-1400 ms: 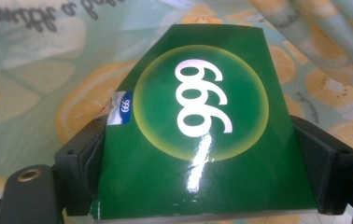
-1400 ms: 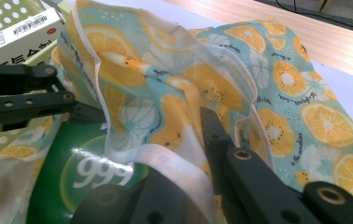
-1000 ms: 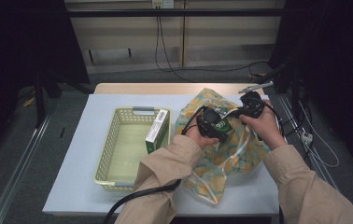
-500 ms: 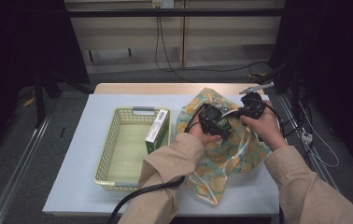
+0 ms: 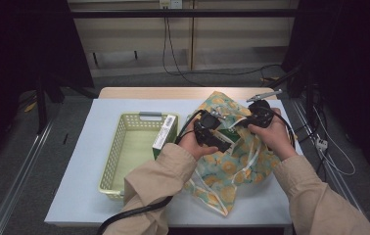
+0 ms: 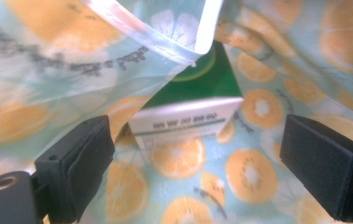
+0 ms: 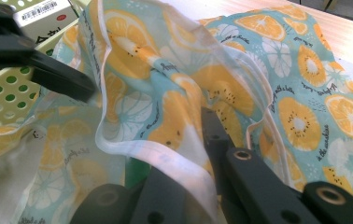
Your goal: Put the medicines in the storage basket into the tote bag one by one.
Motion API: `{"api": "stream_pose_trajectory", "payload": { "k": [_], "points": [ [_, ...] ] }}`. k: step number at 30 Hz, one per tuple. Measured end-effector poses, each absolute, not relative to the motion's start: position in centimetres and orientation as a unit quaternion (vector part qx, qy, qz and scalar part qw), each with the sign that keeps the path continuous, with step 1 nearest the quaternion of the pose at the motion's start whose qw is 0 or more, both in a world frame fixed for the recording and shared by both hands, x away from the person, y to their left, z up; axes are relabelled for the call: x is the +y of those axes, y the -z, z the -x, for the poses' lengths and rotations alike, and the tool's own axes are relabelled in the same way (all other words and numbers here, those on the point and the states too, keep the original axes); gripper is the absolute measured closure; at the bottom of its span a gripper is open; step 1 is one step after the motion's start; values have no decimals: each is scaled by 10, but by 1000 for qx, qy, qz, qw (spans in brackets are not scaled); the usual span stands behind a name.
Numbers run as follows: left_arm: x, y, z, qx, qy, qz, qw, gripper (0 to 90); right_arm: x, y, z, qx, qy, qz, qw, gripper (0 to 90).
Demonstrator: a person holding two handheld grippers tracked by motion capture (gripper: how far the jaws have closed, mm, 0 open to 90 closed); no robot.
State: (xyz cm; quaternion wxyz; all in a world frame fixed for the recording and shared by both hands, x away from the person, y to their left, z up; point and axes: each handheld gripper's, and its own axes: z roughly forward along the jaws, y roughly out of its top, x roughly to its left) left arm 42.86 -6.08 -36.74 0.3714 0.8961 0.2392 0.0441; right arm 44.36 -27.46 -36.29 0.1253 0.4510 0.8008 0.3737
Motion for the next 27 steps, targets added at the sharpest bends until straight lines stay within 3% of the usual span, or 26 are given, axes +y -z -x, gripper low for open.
{"api": "stream_pose_trajectory", "payload": {
  "k": [15,27],
  "points": [
    [2,329,-409,231,-60,-888,393,96,-272,360,-438,803,-375,-446,124,892],
    [58,326,-414,274,-92,-878,382,99,-273,363,-436,802,-375,-448,124,892]
  ]
}}
